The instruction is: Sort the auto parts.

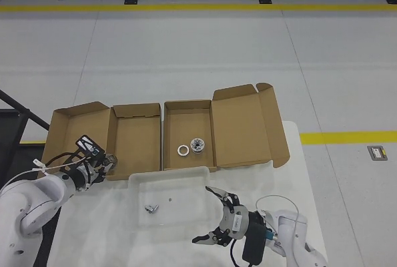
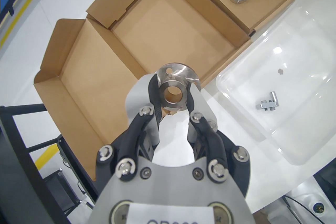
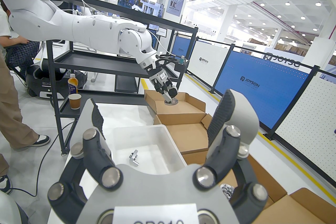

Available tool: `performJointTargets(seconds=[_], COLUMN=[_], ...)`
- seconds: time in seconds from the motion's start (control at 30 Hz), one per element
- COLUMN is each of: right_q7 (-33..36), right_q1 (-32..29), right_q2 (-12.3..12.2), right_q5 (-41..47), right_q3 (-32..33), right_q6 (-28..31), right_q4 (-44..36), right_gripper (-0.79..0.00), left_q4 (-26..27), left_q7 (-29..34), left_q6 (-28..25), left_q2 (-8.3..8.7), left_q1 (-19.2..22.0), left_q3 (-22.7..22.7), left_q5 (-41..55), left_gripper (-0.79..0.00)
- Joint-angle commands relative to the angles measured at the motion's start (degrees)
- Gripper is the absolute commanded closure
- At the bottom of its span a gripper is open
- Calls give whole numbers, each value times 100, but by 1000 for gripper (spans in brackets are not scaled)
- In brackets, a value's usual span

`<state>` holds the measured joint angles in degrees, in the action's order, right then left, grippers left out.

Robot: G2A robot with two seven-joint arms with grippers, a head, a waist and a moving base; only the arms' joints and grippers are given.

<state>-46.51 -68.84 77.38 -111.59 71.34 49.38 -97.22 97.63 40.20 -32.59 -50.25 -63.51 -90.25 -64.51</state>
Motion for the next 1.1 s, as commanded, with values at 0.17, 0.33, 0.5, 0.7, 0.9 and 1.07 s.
performJointTargets(seconds=[0.17,0.33,0.5,0.7,0.9,1.07], right_q7=[0,0,0,0,0,0], right_q1=[0,0,0,0,0,0], right_q2=[0,0,0,0,0,0], right_q5=[0,0,0,0,0,0], right_q3=[0,0,0,0,0,0], right_q6=[0,0,0,0,0,0], right_q4=[0,0,0,0,0,0], right_gripper=[-785,-785,-785,-785,-785,-785], left_q4=[-131,-1236,-2682,-4352,-5684,-6437], left_q7=[-86,-387,-826,-1318,-1580,-1733], left_q6=[81,592,598,483,456,350], left_q2=[-17,-134,-369,-805,-1313,-1592], left_q1=[-36,813,2112,3291,4107,4517], left_q3=[66,726,1770,2977,3911,4213], left_q5=[135,-123,-462,-687,-992,-1119], left_gripper=[0,0,0,0,0,-757])
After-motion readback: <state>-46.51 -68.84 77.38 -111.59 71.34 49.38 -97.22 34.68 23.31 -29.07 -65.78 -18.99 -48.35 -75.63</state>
